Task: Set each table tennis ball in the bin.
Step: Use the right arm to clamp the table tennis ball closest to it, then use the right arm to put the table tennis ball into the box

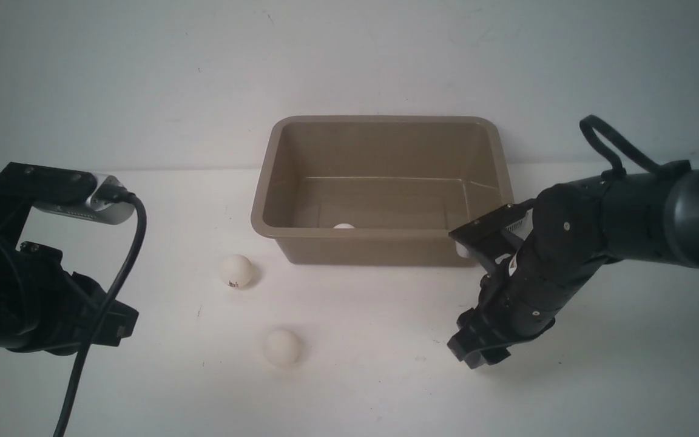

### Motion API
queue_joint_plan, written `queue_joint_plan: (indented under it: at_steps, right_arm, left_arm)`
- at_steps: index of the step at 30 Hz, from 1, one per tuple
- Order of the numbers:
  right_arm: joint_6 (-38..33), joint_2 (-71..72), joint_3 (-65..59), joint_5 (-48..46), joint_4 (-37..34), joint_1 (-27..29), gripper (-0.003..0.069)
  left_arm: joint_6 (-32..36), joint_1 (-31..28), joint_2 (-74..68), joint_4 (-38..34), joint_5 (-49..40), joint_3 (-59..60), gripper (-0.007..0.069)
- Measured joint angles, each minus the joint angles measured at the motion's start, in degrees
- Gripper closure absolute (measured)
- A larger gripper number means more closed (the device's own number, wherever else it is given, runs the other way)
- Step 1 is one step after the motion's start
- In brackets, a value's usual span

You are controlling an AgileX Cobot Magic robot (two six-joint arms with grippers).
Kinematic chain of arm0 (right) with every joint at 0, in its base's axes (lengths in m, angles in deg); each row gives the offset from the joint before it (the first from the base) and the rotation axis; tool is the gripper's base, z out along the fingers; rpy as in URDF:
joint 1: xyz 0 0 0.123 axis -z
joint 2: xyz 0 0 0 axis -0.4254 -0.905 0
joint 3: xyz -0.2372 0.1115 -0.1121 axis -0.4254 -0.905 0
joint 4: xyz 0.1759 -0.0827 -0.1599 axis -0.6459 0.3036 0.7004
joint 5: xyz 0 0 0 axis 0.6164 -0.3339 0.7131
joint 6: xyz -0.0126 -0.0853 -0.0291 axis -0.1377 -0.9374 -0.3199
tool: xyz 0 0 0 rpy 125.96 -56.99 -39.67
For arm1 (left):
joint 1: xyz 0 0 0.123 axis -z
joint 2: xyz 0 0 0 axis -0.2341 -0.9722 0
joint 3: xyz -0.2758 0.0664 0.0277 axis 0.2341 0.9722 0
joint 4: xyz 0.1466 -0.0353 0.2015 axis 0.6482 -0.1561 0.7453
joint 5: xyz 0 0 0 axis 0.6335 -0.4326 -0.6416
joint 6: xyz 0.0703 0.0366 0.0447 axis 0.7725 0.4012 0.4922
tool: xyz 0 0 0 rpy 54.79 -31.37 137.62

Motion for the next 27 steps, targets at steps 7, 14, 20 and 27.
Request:
queue_joint_plan:
  at_steps: [7,14,20,27]
  right_arm:
    - [-3.7,1.0,0.0,-2.9,-3.0,-0.1,0.0302]
    - [-7.0,12.4,1.8,-3.0,-6.0,-4.8,0.0302]
    - [-2.5,14.0,17.7,0.9,4.5,-4.9,0.0302]
    - [-1.4,0.0,33.8,-5.6,13.9,-4.2,0.0302]
  left_arm:
    - [0.0,0.0,0.0,0.0,0.0,0.0,0.0629]
    - [0.0,0.0,0.0,0.0,0.0,0.0,0.0629]
    - [0.0,0.0,0.0,0.0,0.0,0.0,0.0629]
    - [0.3,0.0,-2.3,-6.3,0.4,0.0,0.0627]
